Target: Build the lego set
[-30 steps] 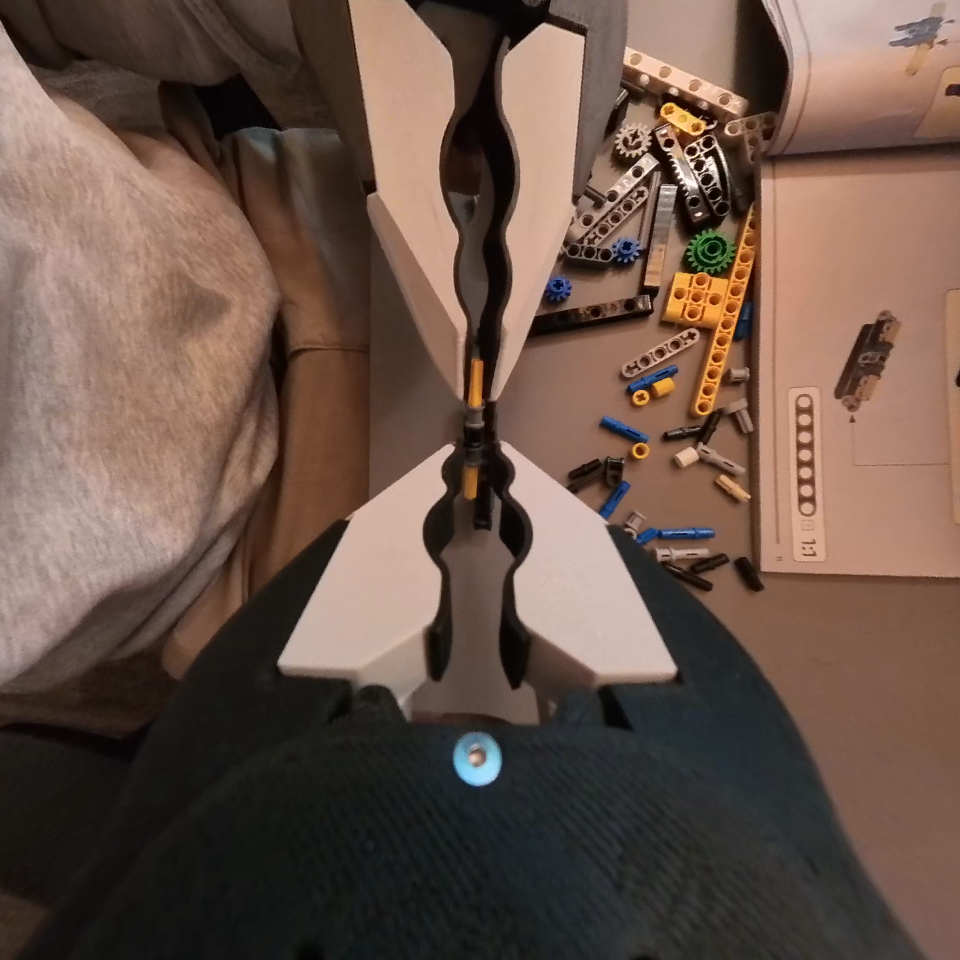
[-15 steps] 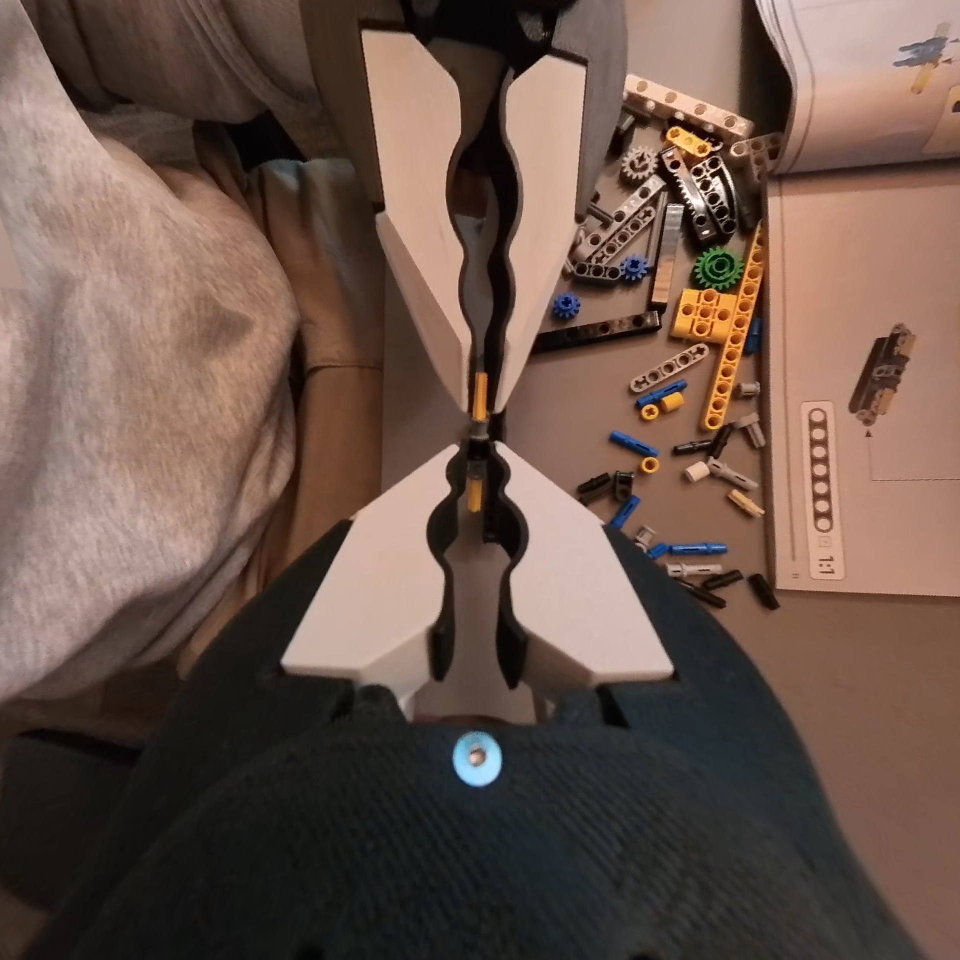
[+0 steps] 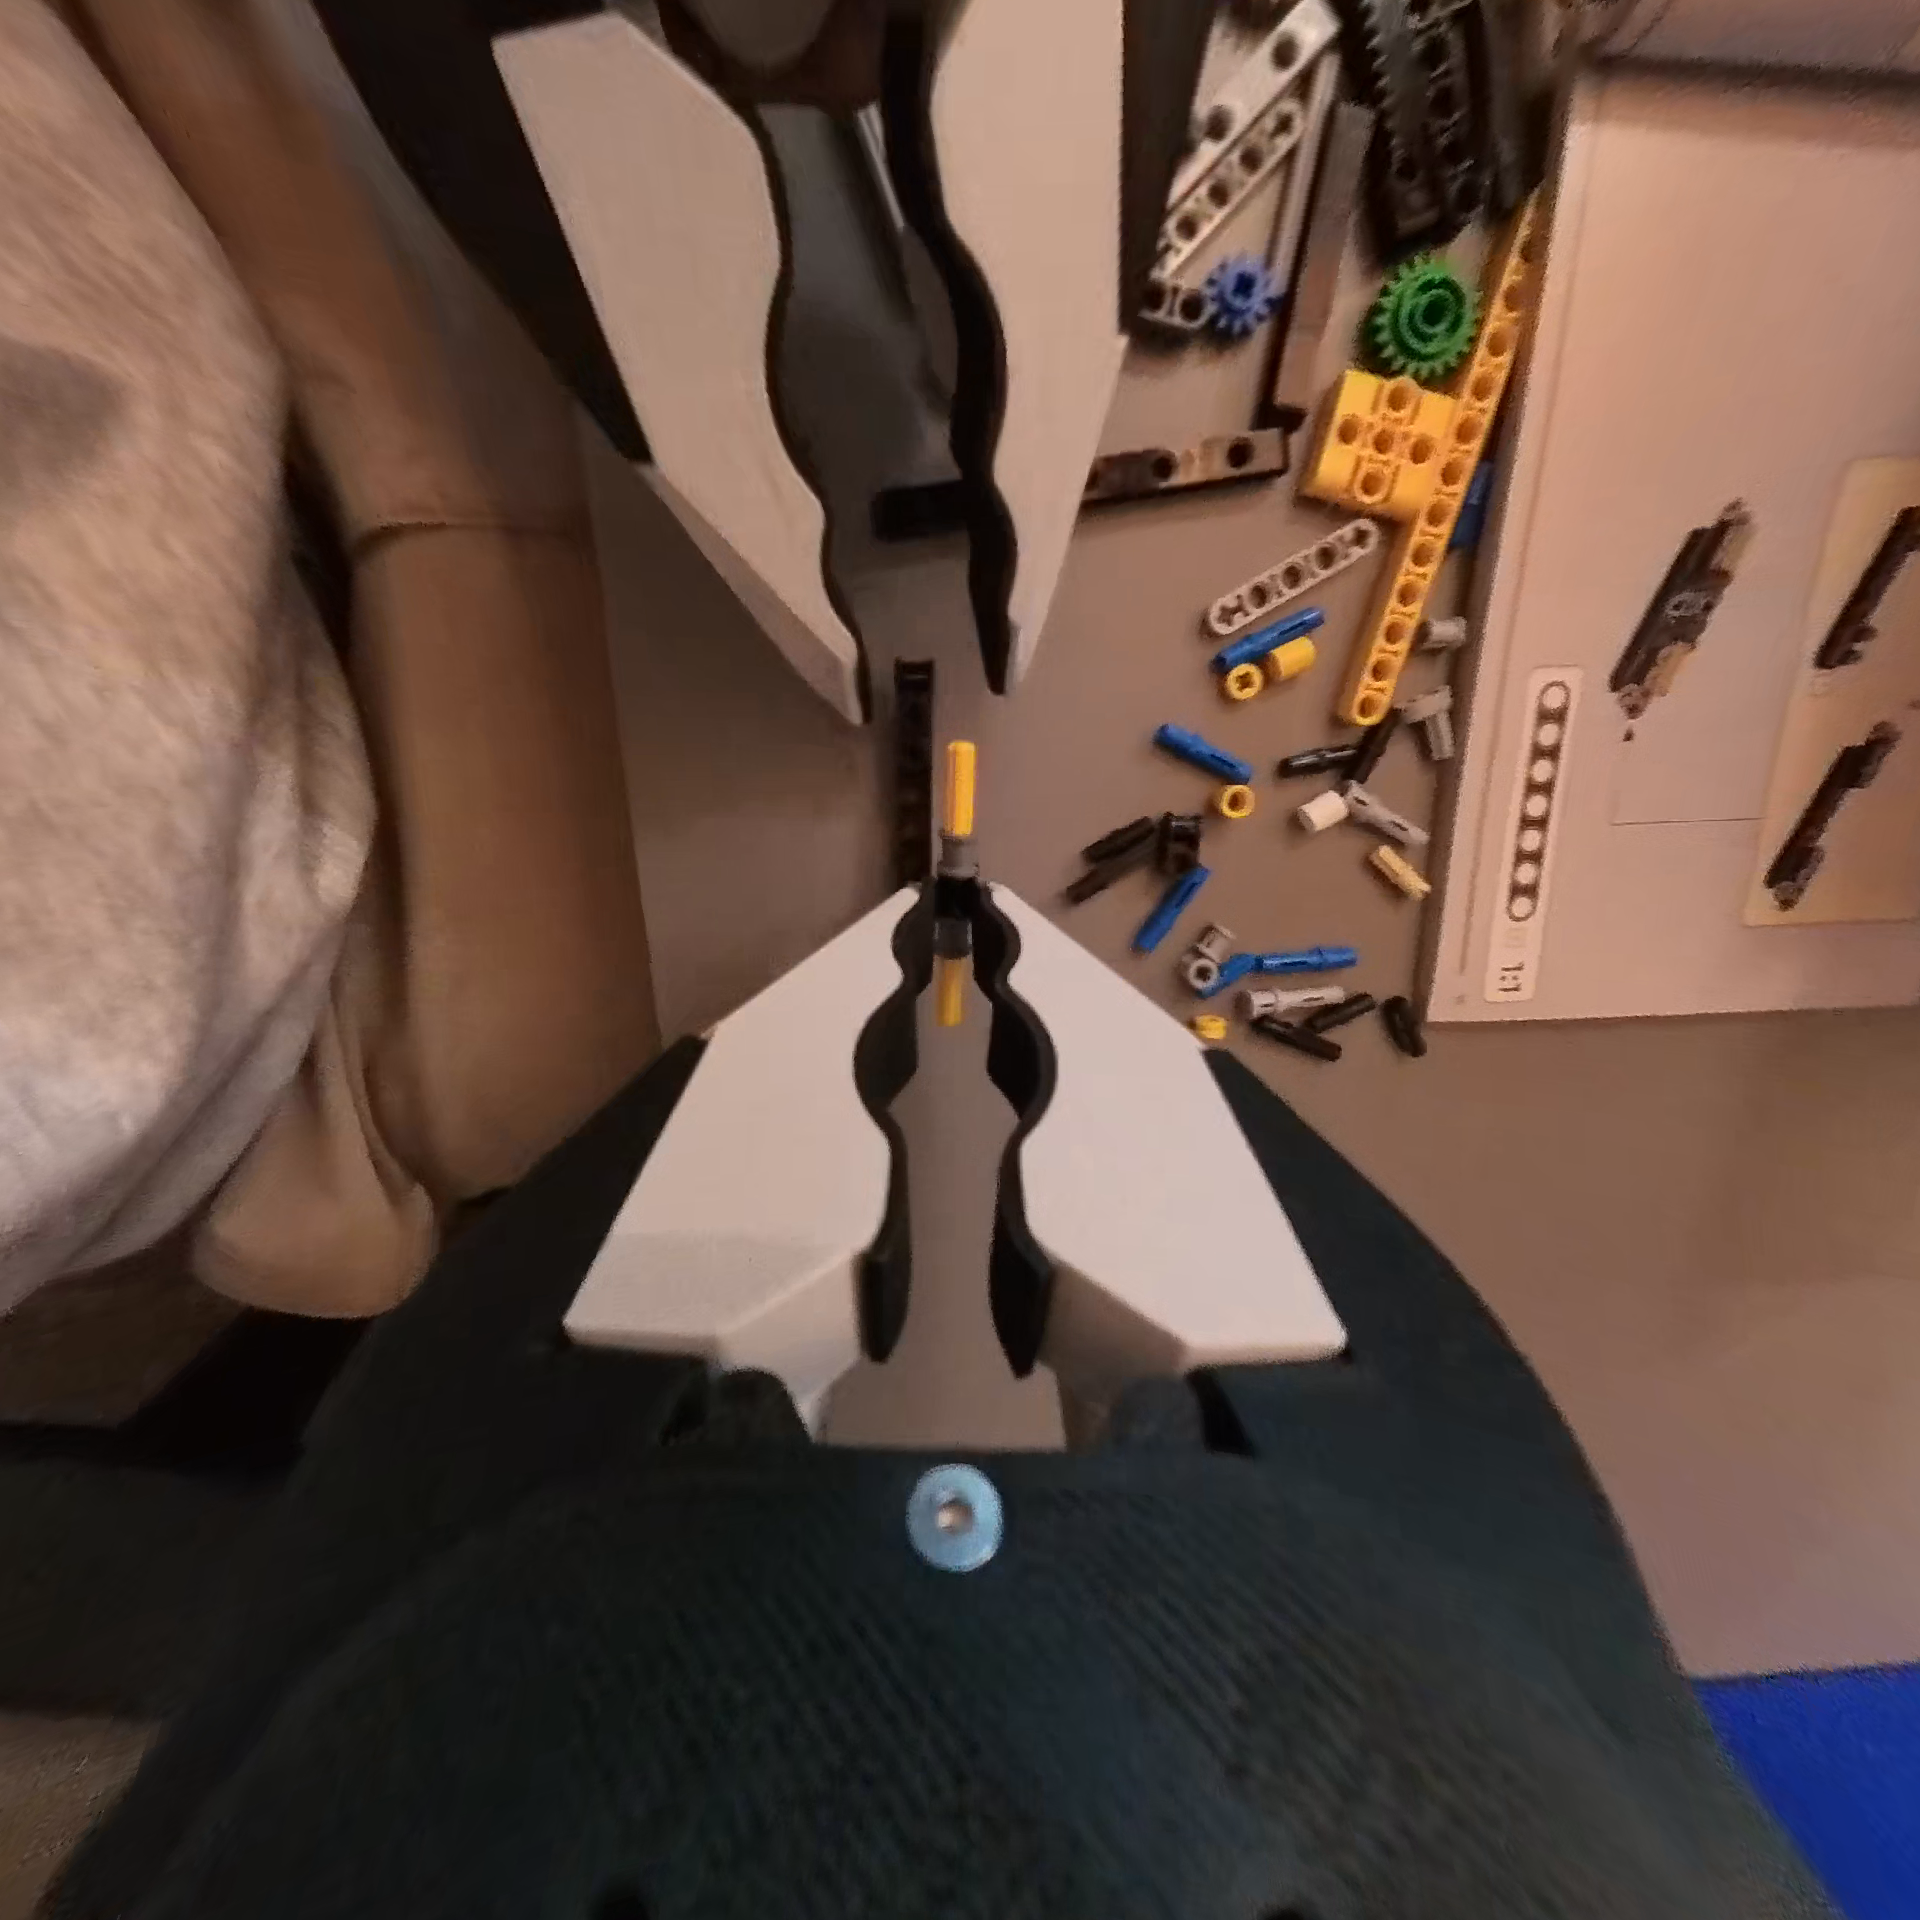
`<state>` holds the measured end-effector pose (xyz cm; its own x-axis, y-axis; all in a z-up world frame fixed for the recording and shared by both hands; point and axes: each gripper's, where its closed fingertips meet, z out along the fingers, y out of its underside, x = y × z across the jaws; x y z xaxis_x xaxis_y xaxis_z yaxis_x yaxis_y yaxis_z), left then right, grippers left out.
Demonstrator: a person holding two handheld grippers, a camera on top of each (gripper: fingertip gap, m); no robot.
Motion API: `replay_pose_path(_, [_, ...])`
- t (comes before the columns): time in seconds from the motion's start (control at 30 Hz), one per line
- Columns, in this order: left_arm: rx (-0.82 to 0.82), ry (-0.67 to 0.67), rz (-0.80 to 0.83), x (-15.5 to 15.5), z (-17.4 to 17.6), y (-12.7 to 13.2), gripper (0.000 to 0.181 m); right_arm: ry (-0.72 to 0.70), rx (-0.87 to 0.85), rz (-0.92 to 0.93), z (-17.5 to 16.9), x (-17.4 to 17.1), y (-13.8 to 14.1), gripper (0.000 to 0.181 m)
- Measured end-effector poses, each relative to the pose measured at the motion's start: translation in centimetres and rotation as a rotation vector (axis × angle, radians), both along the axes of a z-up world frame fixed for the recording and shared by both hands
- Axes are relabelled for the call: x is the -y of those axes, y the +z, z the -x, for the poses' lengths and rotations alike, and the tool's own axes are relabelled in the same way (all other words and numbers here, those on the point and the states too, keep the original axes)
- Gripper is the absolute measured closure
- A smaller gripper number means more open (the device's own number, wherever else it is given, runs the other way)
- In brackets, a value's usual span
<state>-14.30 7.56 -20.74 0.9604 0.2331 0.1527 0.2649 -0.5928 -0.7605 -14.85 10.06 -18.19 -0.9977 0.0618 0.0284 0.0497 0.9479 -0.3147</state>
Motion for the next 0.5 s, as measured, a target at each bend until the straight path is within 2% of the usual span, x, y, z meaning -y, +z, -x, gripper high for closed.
replay_pose_path(0.03, [-0.014,-0.006,0.016,0.0,-0.1,-0.2,0.157,0.004,0.003,-0.017,-0.2,0.1,-0.2,0.177])
replay_pose_path(0.5, [0.044,-0.006,0.021,-0.1,-0.1,-0.5,0.172,0.022,0.068,-0.154,-1.0,0.8,-1.4,0.177])
